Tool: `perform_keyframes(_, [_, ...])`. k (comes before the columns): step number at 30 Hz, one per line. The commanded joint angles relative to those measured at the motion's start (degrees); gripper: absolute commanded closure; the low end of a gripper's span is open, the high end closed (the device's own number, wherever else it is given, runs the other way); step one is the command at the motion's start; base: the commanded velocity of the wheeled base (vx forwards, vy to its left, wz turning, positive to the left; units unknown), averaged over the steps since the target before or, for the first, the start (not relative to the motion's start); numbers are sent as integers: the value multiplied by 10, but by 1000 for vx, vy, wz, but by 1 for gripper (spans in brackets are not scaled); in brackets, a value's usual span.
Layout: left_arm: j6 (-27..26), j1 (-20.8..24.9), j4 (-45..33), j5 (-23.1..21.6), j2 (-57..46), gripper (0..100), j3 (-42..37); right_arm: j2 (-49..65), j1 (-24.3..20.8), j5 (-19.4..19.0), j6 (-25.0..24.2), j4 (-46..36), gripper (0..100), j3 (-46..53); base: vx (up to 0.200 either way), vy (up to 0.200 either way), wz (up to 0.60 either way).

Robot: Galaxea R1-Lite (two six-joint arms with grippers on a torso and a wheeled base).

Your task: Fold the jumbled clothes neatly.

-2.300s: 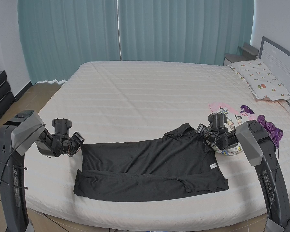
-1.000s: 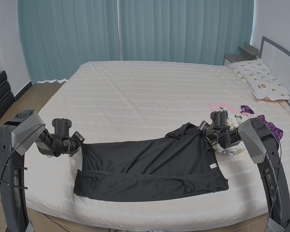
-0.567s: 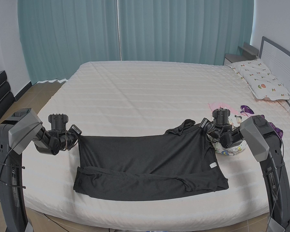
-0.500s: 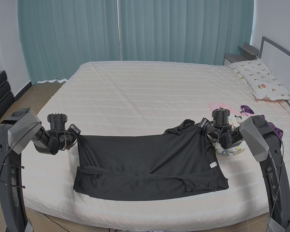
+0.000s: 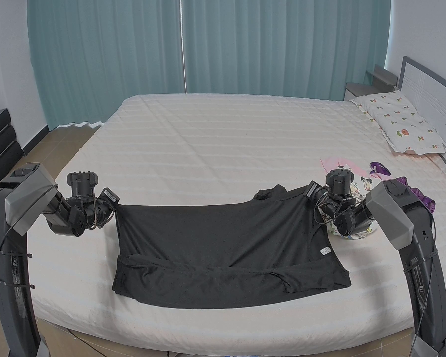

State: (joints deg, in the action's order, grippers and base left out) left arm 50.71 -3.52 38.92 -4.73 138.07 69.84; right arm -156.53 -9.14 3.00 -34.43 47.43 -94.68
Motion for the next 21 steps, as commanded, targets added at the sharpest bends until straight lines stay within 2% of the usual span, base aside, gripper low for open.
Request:
perform_keyframes(1, [1, -2, 0, 0, -9, 100, -3, 14, -3, -3, 2, 49, 100, 39, 0, 0, 0])
perform_keyframes(12, [-4, 0, -2, -1, -14, 100, 0, 30, -4, -5, 5, 63, 100, 62, 0, 0, 0])
perform_keyframes(21, [-11, 0, -3, 1, -16, 100, -6, 60, 3, -5, 17, 75, 100, 120, 0, 0, 0])
